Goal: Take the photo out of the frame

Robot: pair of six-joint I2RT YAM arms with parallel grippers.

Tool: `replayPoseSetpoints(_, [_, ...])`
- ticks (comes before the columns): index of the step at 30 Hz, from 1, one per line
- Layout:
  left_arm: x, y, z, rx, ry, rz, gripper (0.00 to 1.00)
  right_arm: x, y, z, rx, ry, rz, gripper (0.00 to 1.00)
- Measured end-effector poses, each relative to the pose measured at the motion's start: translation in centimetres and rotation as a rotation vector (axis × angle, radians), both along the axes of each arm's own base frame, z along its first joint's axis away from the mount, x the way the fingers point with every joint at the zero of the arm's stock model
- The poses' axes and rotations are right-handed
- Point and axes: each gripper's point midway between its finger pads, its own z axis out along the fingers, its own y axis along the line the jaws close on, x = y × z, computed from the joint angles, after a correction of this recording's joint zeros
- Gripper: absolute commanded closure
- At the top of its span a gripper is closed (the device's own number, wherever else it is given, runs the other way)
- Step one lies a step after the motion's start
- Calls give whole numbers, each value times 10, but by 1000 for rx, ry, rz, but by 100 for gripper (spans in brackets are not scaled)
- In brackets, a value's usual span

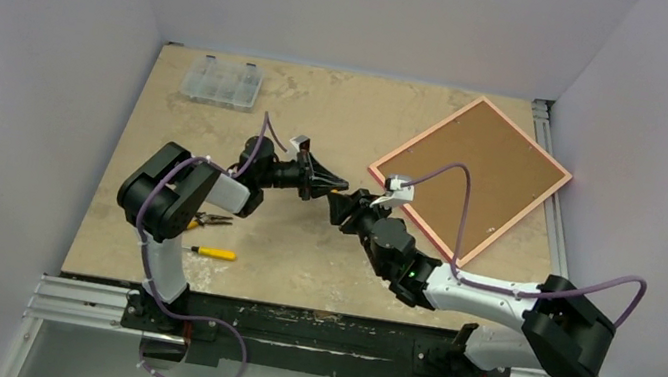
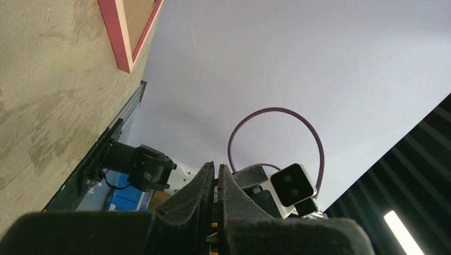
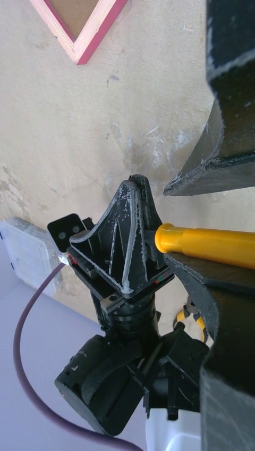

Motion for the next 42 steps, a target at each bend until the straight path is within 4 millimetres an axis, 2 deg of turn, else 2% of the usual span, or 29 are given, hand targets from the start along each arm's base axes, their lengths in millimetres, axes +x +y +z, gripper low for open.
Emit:
replayPoseSetpoints(7, [2,1,0,1,-1,10,100,2,3,-7,-14,7,-5,61])
replayPoseSetpoints(16, [2,1,0,1,-1,13,100,3,3,-5,-14,3,-8,62])
replayPoseSetpoints(22, [2,1,0,1,-1,13,100,5,6,2,-8,-9,-10,69])
replayPoseSetpoints(28, [3,1,0,1,-1,14,100,7,9,4,-9,-13,-9,84])
replayPoseSetpoints(29, [3,1,0,1,-1,15,100,8,9,3,-12,-13,-10,85])
replayPoseSetpoints(32, [5,1,0,2,-2,23,100,9,10,3,-12,-13,-13,72])
replayPoseSetpoints(34, [5,2,0,2,-1,25,100,10,11,3,-13,-13,-11,70])
replayPoseSetpoints(38, [5,2,0,2,-1,24,100,10,13,-1,-27,-5,-8,85])
replayPoseSetpoints(40, [5,2,0,2,-2,23,100,10,13,-2,-31,-4,-9,98])
replayPoseSetpoints(42, [5,2,0,2,-3,26,100,11,13,-2,-38,-6,-11,100])
